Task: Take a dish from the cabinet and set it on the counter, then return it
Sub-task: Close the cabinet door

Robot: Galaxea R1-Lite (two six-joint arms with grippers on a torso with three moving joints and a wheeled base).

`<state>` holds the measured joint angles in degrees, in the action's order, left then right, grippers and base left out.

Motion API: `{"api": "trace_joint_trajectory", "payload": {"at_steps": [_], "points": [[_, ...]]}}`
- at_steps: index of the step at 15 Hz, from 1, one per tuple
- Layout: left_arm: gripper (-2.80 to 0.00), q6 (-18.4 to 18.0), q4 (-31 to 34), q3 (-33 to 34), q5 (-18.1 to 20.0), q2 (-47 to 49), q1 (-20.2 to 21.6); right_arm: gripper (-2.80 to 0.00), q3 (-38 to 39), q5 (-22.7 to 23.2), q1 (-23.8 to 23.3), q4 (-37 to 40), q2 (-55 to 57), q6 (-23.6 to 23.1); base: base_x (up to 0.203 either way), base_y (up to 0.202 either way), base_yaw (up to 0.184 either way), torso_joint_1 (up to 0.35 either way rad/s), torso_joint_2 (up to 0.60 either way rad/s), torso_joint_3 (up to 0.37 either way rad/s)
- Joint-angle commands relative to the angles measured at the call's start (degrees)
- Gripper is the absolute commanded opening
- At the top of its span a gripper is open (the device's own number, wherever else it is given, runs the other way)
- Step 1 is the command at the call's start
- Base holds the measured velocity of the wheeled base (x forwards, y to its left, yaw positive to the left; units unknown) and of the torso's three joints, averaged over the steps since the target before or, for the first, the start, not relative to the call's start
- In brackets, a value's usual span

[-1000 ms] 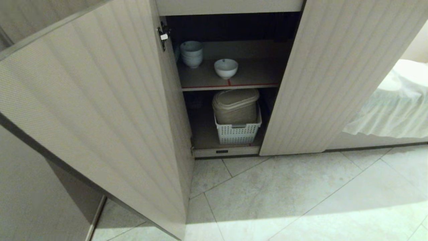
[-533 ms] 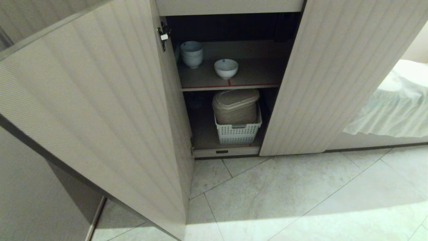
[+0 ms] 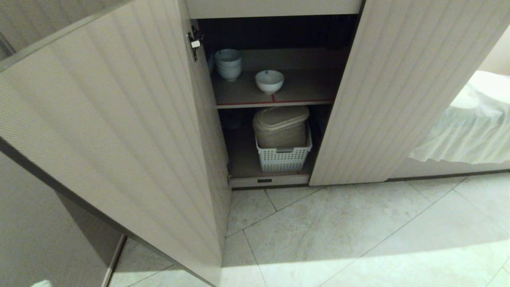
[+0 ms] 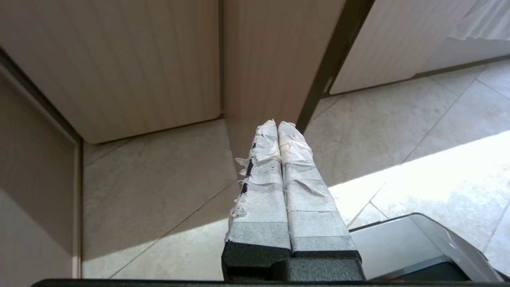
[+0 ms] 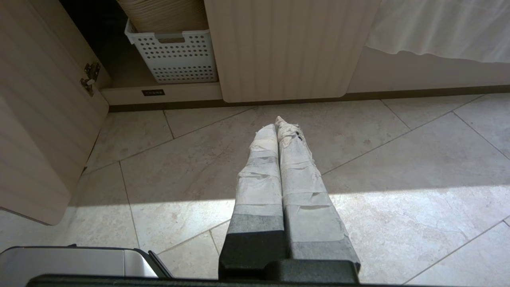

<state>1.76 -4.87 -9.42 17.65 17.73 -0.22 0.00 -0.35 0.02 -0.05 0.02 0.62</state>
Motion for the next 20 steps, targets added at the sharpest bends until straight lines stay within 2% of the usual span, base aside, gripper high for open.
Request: {"api": "trace_joint_trajectory", "payload": {"at_steps": [1, 6, 10, 13, 17, 20], "points": [[-2.80, 0.58, -4.44, -0.14, 0.59, 10.05, -0.06, -2.80, 0.00, 0.00, 0.01, -0.04, -0.02, -0.01, 0.000, 0.000, 0.000, 0.000, 0.00, 0.000], [-2.80, 2.61, -15.58, -0.47, 1.96, 24.01, -0.43, -2.80, 0.00, 0.00, -0.02, -0.04, -0.02, -0.01, 0.000, 0.000, 0.000, 0.000, 0.00, 0.000], [-2.80, 3.38, -27.23, -1.48, 1.96, 35.02, -0.62, -2.80, 0.00, 0.00, -0.02, -0.04, -0.02, -0.01, 0.000, 0.000, 0.000, 0.000, 0.00, 0.000], [-2.80, 9.81, -29.16, -5.30, 1.49, 39.32, -5.77, -2.80, 0.00, 0.00, 0.00, -0.04, -0.02, -0.01, 0.000, 0.000, 0.000, 0.000, 0.00, 0.000], [-2.80, 12.61, -36.30, -7.15, -0.15, 46.47, -10.42, -2.80, 0.00, 0.00, 0.06, -0.04, -0.02, -0.01, 0.000, 0.000, 0.000, 0.000, 0.00, 0.000], [-2.80, 17.96, -36.99, -12.01, -4.53, 49.28, -16.32, -2.80, 0.00, 0.00, 0.00, -0.04, -0.02, -0.01, 0.000, 0.000, 0.000, 0.000, 0.00, 0.000]]}}
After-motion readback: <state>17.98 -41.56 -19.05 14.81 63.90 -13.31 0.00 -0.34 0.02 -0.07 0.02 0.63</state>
